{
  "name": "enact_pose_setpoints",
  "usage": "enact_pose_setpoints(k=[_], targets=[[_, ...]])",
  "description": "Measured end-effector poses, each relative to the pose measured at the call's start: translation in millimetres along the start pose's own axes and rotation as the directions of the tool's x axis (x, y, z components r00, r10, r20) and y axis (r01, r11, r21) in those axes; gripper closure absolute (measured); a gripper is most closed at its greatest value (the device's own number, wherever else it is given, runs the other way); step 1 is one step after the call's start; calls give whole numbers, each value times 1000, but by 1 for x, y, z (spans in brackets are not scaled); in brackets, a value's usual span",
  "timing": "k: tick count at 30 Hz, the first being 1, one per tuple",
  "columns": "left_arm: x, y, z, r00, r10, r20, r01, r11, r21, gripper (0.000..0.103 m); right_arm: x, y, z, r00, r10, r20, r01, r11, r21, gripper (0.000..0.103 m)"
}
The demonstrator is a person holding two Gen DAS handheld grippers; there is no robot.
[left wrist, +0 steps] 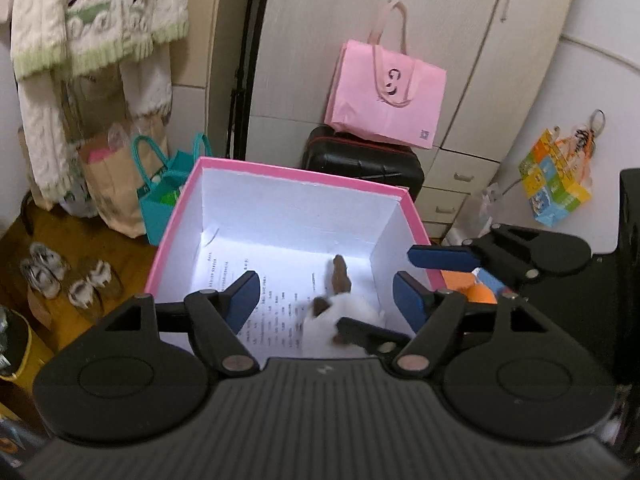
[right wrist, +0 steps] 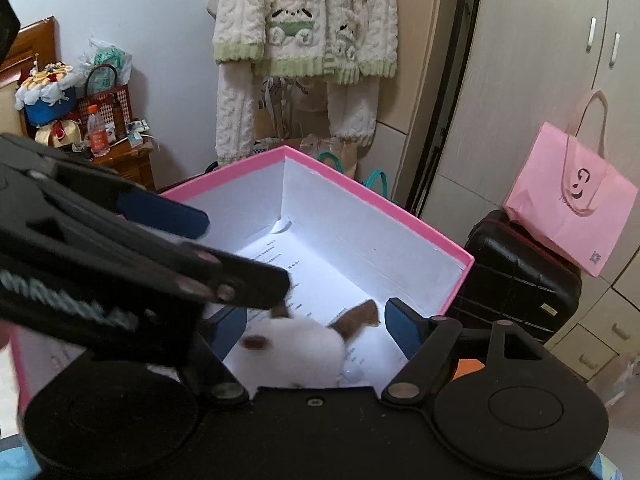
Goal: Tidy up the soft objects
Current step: 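Lower the panda plush into the pink box and open the left tool, then move the left tool to the white mesh bath puff while the right tool approaches the green sponge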
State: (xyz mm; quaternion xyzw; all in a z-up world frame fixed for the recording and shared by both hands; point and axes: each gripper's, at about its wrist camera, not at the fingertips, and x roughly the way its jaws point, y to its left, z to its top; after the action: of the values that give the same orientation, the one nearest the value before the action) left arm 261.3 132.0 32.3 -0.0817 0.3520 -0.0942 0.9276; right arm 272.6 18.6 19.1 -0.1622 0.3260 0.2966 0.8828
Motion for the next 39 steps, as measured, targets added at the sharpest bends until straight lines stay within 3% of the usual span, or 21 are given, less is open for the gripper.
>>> enact_pose_setpoints(k=[19,23,29,39], targets=[[-103,-42,-33,995,-99,3,97,979,178,30,-106,34,-34,1000,-17,13,18,998,-56,23],[-121,-51,-38,987,-162,2,159,971,178,30,-127,34,-43,999,-40,8,40,998,-47,23],[-135,-69,-51,976,-216,22,205,953,224,30,-172,17,-72,996,-59,60,58,998,18,23],[-120,-114,-83,950,-311,-29,302,891,338,30,-238,-35,-136,971,-211,108,192,968,164,23]])
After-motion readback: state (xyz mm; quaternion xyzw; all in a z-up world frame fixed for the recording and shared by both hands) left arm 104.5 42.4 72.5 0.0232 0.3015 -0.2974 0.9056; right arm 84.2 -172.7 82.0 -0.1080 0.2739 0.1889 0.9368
